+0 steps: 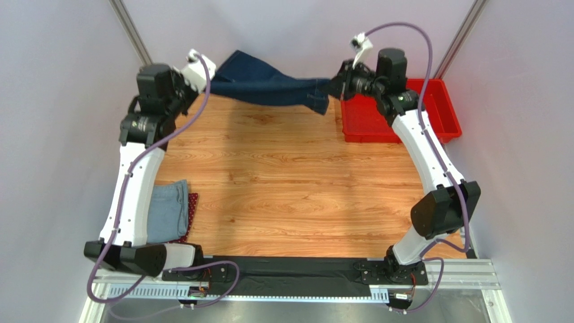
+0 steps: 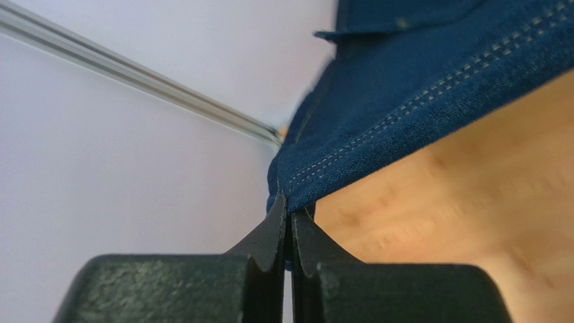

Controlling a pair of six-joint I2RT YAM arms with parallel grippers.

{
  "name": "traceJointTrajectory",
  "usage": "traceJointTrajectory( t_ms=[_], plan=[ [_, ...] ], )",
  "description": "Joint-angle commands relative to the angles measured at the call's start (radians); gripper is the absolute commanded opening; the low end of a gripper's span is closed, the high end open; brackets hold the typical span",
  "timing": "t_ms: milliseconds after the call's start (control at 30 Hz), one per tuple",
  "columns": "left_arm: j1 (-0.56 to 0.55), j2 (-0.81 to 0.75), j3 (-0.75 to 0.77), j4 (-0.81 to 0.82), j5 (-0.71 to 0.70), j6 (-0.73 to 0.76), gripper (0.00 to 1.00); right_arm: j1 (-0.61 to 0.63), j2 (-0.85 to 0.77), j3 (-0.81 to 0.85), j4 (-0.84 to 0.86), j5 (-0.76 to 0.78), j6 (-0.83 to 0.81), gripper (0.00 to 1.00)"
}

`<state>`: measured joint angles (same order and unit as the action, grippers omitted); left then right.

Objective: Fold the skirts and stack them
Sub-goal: Flatten out the skirt at the center of the board, then fold the skirt at the center of the board.

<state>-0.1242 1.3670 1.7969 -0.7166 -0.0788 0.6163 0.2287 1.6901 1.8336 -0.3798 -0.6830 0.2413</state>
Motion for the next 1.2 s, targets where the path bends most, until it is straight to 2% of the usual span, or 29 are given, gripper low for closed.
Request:
traceJointTrajectory(
  t_ms=[0,33,100,133,167,267,333,400,500,567,667,733,800,833,933,1067,1167],
  plan=[
    [0.017,-0.116,-0.31,0.008,0.066,0.074,0.0,0.027,-0.061,-0.248,-0.03,0.022,-0.117,0.0],
    [0.018,-0.182,-0.49,0.011,0.07,0.101,0.0,0.041,-0.088,-0.375,-0.057,0.034,-0.106,0.0],
    [0.018,-0.273,-0.662,0.011,0.073,0.131,0.0,0.092,-0.124,-0.517,-0.047,0.077,-0.059,0.0],
    [0.018,-0.301,-0.821,0.011,0.071,0.143,0.0,0.112,-0.147,-0.609,-0.025,0.095,-0.033,0.0],
    [0.017,-0.33,-0.896,0.009,0.073,0.164,0.0,0.16,-0.191,-0.752,0.008,0.115,0.011,0.0],
    [0.017,-0.437,-1.126,-0.013,0.137,0.2,0.0,0.282,-0.307,-0.978,-0.019,0.181,0.035,0.01],
    [0.015,-0.5,-1.212,-0.047,0.192,0.201,0.0,0.336,-0.386,-1.051,-0.066,0.238,0.067,0.16],
    [0.015,-0.543,-1.234,-0.122,0.234,0.211,0.0,0.391,-0.528,-1.108,-0.108,0.29,0.102,0.4],
    [0.015,-0.583,-1.236,-0.199,0.283,0.204,0.0,0.426,-0.689,-1.073,-0.169,0.335,0.075,0.48],
    [0.015,-0.597,-1.223,-0.237,0.289,0.203,0.0,0.451,-0.734,-1.051,-0.125,0.341,0.023,0.49],
    [0.015,-0.615,-1.213,-0.25,0.28,0.195,0.0,0.488,-0.762,-1.03,-0.027,0.359,-0.144,0.5],
    [0.015,-0.626,-1.197,-0.257,0.274,0.188,0.0,0.514,-0.744,-1.016,-0.01,0.349,-0.34,0.48],
    [0.015,-0.641,-1.185,-0.268,0.271,0.183,0.0,0.595,-0.73,-1.008,-0.045,0.346,-0.513,0.47],
    [0.015,-0.648,-1.174,-0.274,0.271,0.18,0.0,0.673,-0.71,-1.014,-0.117,0.35,-0.698,0.48],
    [0.015,-0.66,-1.159,-0.284,0.266,0.18,0.0,0.808,-0.661,-1.077,-0.203,0.443,-0.948,0.5],
    [0.015,-0.664,-1.154,-0.288,0.263,0.171,0.0,0.897,-0.515,-1.102,-0.177,0.597,-0.996,0.56],
    [0.015,-0.664,-1.156,-0.29,0.266,0.168,0.0,0.906,-0.43,-1.097,-0.127,0.599,-1.03,0.58]
  ],
)
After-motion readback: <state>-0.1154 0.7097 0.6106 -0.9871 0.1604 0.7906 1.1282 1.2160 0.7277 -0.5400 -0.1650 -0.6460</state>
